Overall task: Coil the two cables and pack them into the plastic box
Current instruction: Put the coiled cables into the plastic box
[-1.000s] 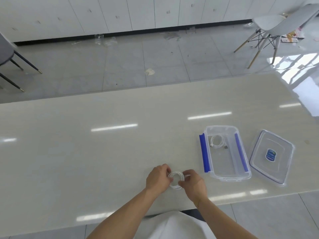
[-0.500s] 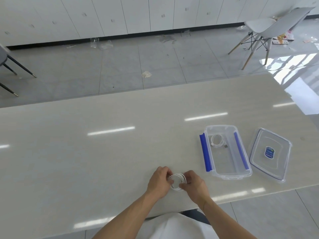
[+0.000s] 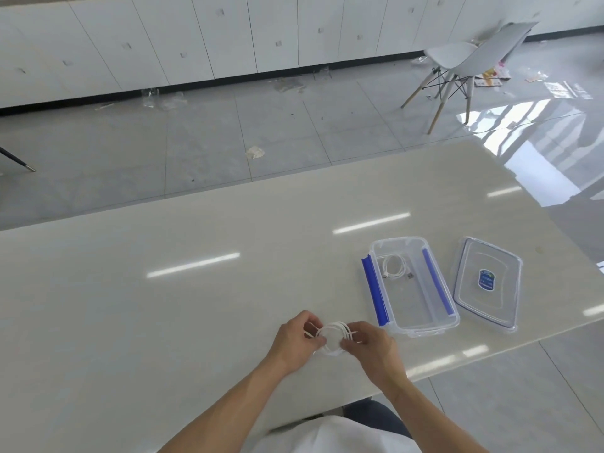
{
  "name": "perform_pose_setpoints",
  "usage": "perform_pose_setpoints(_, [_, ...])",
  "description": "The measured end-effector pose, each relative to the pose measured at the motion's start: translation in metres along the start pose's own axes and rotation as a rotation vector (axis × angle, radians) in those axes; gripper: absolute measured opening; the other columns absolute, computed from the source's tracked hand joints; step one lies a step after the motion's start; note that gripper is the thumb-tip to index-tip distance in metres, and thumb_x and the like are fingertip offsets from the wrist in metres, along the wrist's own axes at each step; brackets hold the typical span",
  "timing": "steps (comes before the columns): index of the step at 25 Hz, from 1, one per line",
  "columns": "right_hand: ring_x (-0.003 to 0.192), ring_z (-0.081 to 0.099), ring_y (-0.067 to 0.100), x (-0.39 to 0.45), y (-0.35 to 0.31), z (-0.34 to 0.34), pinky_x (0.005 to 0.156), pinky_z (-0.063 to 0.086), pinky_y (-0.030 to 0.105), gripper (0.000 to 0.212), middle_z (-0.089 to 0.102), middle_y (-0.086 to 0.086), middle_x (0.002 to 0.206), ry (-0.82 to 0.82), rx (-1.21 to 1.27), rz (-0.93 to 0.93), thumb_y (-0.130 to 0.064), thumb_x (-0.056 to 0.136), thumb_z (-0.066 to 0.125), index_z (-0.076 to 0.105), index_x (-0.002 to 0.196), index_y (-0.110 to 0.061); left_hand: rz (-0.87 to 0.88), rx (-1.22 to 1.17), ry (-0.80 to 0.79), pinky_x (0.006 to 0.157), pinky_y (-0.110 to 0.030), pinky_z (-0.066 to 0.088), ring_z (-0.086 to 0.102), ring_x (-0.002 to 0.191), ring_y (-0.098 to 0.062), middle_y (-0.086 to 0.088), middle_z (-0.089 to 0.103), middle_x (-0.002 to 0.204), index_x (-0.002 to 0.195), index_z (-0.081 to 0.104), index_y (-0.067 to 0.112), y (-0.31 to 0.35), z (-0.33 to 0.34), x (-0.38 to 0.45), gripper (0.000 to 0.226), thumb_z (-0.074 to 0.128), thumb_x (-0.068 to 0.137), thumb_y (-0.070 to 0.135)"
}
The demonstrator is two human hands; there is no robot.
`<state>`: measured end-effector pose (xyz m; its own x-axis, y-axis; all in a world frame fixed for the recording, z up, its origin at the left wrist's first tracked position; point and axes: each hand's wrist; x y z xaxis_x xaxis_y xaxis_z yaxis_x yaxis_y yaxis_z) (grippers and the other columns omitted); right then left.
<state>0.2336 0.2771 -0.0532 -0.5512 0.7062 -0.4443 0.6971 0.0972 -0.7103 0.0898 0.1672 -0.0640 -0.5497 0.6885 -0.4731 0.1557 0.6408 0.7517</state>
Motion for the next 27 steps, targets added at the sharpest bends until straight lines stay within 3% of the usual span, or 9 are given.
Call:
perform_pose_setpoints(5, [0.070,0.069,-0.002,0.003,-0.012,-0.051,0.062,0.047,0.009,0.021,0.072,-0.022,0.076,0.195,0.094,-0.018,-0.030,0.080,0.079,0.066,0.083,-0.046,0.071,-0.040,0.002,0.059,-0.018,0.051,0.065,0.070,-0.011,0.009,0.068,0.083,0.091,0.061,0.026,0.057,0.006,0.017,0.021,0.079,0.081,0.025])
perform_pose_setpoints(9, [0.065,0.068,-0.003,0.017,-0.009,-0.096,0.054,0.045,0.009,0.016,0.071,-0.022,0.073,0.254,0.083,0.027,-0.030,0.081,0.075,0.067,0.082,-0.043,0.131,0.035,-0.017,0.070,-0.027,0.055,0.064,0.071,-0.010,0.010,0.068,0.081,0.092,0.063,0.022,0.107,0.026,0.036,0.017,0.075,0.082,0.027])
perform_pose_setpoints(11, [0.068,0.068,0.001,0.027,-0.002,-0.113,0.058,0.051,0.015,0.007,0.073,-0.016,0.078,0.278,0.056,0.077,-0.031,0.084,0.073,0.070,0.088,-0.037,0.168,0.154,-0.050,0.073,-0.030,0.054,0.066,0.078,-0.013,0.010,0.068,0.084,0.094,0.063,0.023,0.131,0.037,0.048,0.016,0.072,0.083,0.030])
perform_pose_setpoints(13, [0.073,0.070,0.011,0.037,0.006,-0.123,0.068,0.061,0.030,0.008,0.076,-0.008,0.083,0.287,0.063,0.148,-0.030,0.085,0.070,0.073,0.093,-0.028,0.219,0.318,-0.091,0.071,-0.030,0.052,0.066,0.084,-0.017,0.009,0.066,0.088,0.098,0.062,0.024,0.154,0.047,0.062,0.017,0.068,0.084,0.031])
perform_pose_setpoints(16, [0.073,0.070,0.019,0.048,0.011,-0.130,0.074,0.062,0.040,0.007,0.074,-0.001,0.079,0.289,0.072,0.245,-0.024,0.083,0.067,0.072,0.087,-0.019,0.276,0.580,-0.160,0.069,-0.029,0.044,0.063,0.084,-0.020,0.006,0.069,0.096,0.099,0.061,0.024,0.180,0.061,0.086,0.017,0.064,0.083,0.029])
perform_pose_setpoints(19, [0.070,0.065,0.022,0.059,0.014,-0.130,0.066,0.058,0.036,0.008,0.069,0.002,0.074,0.276,-0.038,0.276,-0.021,0.085,0.061,0.066,0.080,-0.016,0.296,0.756,-0.221,0.074,-0.030,0.038,0.060,0.080,-0.019,0.005,0.071,0.094,0.096,0.061,0.023,0.192,0.070,0.104,0.016,0.065,0.081,0.027])
perform_pose_setpoints(22, [0.070,0.062,0.027,0.071,0.014,-0.128,0.056,0.046,0.030,0.012,0.067,0.008,0.077,0.240,-0.164,0.320,-0.017,0.085,0.056,0.064,0.080,-0.010,0.321,0.901,-0.241,0.084,-0.034,0.031,0.064,0.082,-0.019,0.003,0.073,0.086,0.091,0.061,0.022,0.194,0.080,0.117,0.015,0.066,0.078,0.021])
perform_pose_setpoints(27, [0.078,0.065,0.027,0.079,0.015,-0.114,0.061,0.048,0.031,0.016,0.070,0.009,0.088,0.214,-0.274,0.380,-0.012,0.091,0.050,0.067,0.092,-0.009,0.411,1.172,-0.245,0.084,-0.036,0.029,0.062,0.083,-0.024,-0.003,0.071,0.086,0.091,0.065,0.017,0.187,0.096,0.129,0.015,0.063,0.078,0.010])
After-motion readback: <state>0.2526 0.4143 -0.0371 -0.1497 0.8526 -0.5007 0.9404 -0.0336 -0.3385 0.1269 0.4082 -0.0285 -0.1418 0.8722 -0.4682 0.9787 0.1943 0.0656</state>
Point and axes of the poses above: each hand's wrist, its own x-axis towards the middle knuckle, its own z-axis out of the palm, y = z × x
